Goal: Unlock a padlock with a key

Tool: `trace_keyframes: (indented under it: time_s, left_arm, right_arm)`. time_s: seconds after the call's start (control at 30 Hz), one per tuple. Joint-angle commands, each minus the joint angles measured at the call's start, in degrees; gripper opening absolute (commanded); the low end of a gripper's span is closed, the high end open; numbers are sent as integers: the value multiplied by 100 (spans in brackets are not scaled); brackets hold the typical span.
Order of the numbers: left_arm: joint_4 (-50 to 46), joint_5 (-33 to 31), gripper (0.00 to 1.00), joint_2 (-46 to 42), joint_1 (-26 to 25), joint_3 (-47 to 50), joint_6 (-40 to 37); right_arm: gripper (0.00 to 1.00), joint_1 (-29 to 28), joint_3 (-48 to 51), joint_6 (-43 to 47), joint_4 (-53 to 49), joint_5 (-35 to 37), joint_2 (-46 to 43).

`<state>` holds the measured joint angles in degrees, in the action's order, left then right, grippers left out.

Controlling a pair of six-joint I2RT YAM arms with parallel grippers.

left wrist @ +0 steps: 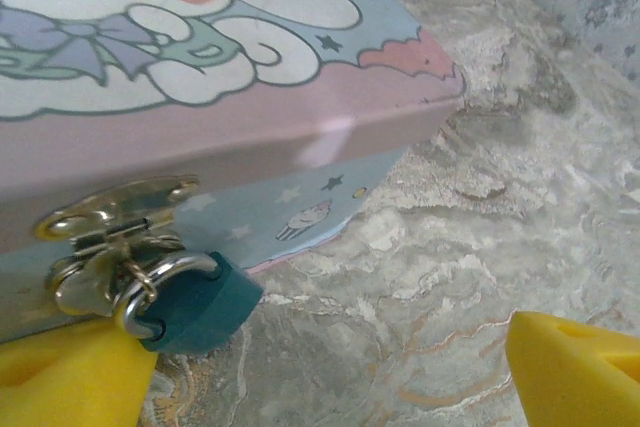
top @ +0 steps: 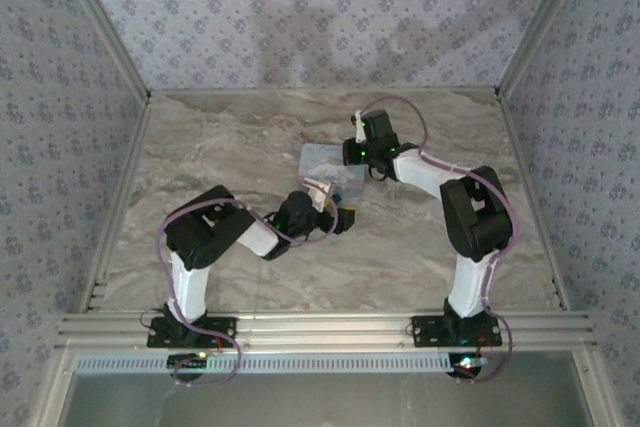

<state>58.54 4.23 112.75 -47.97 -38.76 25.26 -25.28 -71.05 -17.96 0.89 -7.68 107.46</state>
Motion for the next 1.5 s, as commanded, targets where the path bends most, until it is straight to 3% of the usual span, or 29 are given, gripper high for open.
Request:
trace_keyframes:
  time_s: [0.0,0.13,0.27,0.37,0.47,0.63,0.9,1.1,1.33,1.47]
  left_arm:
    - [-185,-211,91,62,13,-4,262]
    - [-1223,-1227,93,-158,-296,-308,-298]
    - [-1483,-1389,95,-75,-420,-527,-449]
    - [-1269,-1117,95,31,-432,-563,-460]
    - [-907,-456,92,72,-374,-554,-507]
    - [-151,690,78,62,-83,-372,-101]
    - [-146,327,81,31,61,-175,216]
    - [1342,476,80,487,379,140,1286]
    - [1244,622,87,424,475,167,1645]
    - [997,633,84,392,490,130,1627]
  right_arm:
    - [0,-31,183,-19,-251,91,-40]
    - [0,-39,223,-50,-185,84,-58]
    - [0,-55,223,-64,-167,72,-50]
    - [0,-59,223,-51,-166,63,-75]
    - [0,-40,223,-20,-182,54,-102]
    - [0,-13,223,-21,-164,34,-154]
    - [0,-9,422,-21,-146,-9,-197]
    - [0,-7,474,-11,-166,14,-234]
    - [0,0,515,-19,-128,29,-235]
    - [0,-2,511,-36,-105,29,-226]
